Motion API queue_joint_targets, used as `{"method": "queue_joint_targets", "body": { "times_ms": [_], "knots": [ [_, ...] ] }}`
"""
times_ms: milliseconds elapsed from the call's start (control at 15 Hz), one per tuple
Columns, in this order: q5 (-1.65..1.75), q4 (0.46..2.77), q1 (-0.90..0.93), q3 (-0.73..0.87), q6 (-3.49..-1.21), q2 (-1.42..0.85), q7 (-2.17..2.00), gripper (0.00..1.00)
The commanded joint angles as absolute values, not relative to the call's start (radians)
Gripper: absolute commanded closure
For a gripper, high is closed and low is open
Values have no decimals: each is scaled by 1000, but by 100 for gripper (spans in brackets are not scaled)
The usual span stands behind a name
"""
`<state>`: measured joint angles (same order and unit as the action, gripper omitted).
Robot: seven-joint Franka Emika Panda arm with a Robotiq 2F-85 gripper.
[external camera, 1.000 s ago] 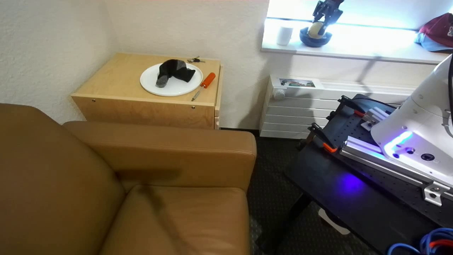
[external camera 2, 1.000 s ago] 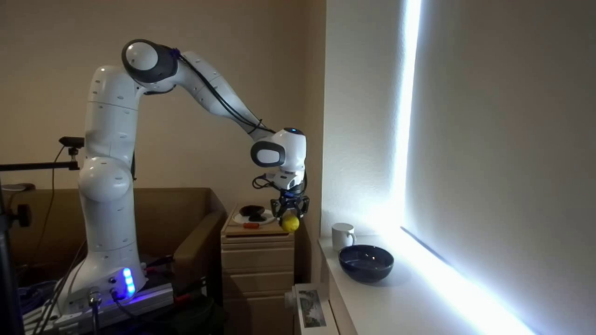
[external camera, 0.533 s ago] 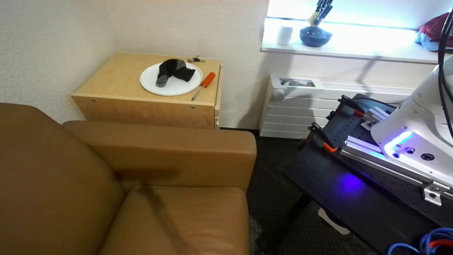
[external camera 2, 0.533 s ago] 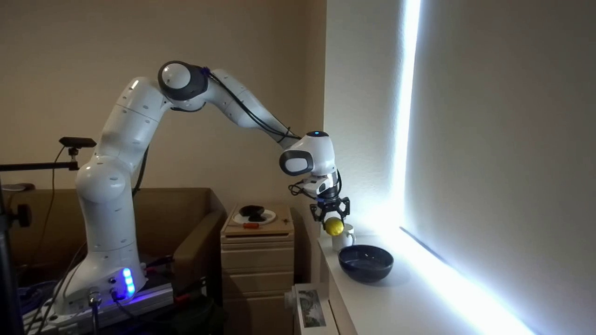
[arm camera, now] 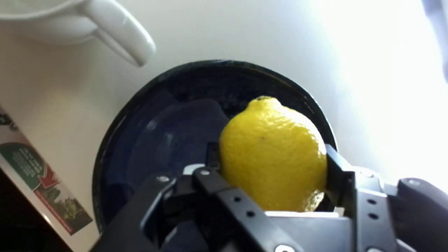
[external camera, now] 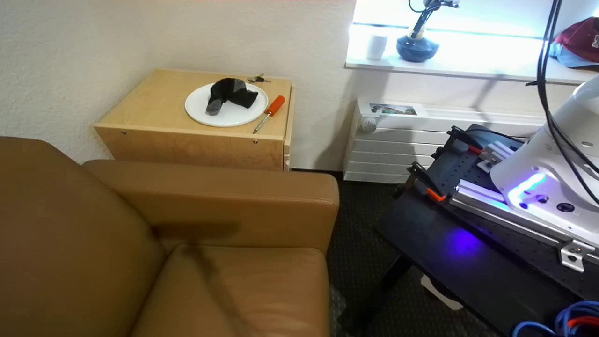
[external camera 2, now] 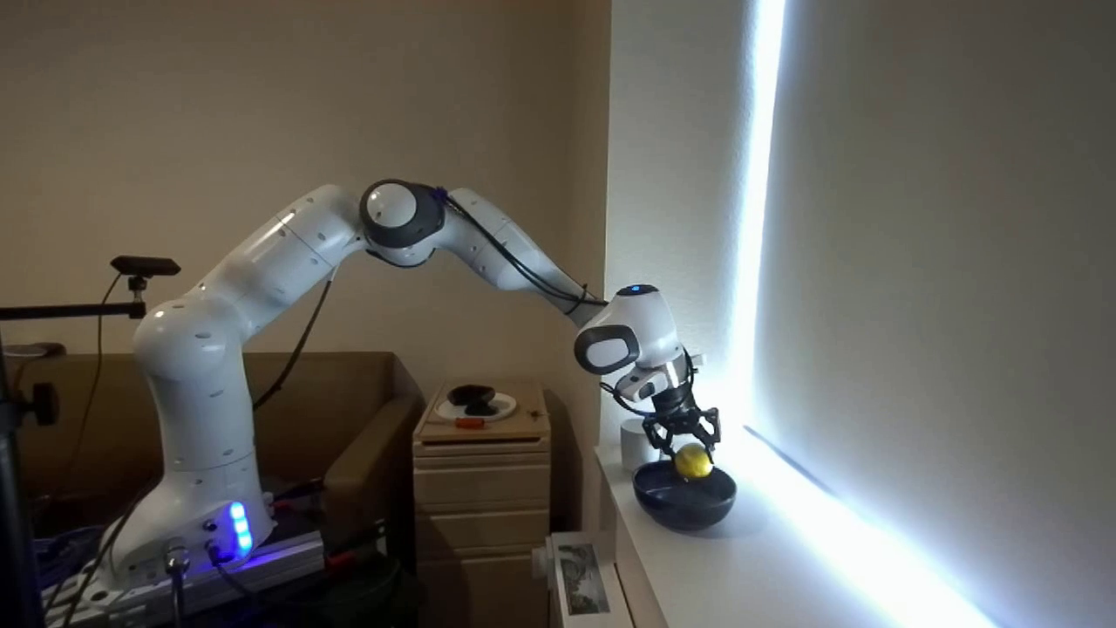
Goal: Put the lemon in the bowl on the windowsill then put the sock on the nightstand
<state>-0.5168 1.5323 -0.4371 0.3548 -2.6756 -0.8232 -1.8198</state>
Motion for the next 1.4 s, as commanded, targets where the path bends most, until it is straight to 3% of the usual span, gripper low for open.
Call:
{"method": "queue_joint_targets", "body": {
  "times_ms": [0, 333, 733, 867, 1067, 1333],
  "knots": [
    [-487, 1420, -405, 410, -2724, -950, -2075, 56],
    [-374, 1365, -369, 498, -2661, -1034, -2396, 56],
    [-344, 1294, -439, 413, -2507, -1006, -2497, 56],
    [-345, 1279, -455, 396, -2467, -994, -2513, 8],
    [-371, 1295, -453, 408, -2443, -947, -2480, 0],
    [-383, 1367, -486, 377, -2357, -794, -2315, 0]
  ]
}}
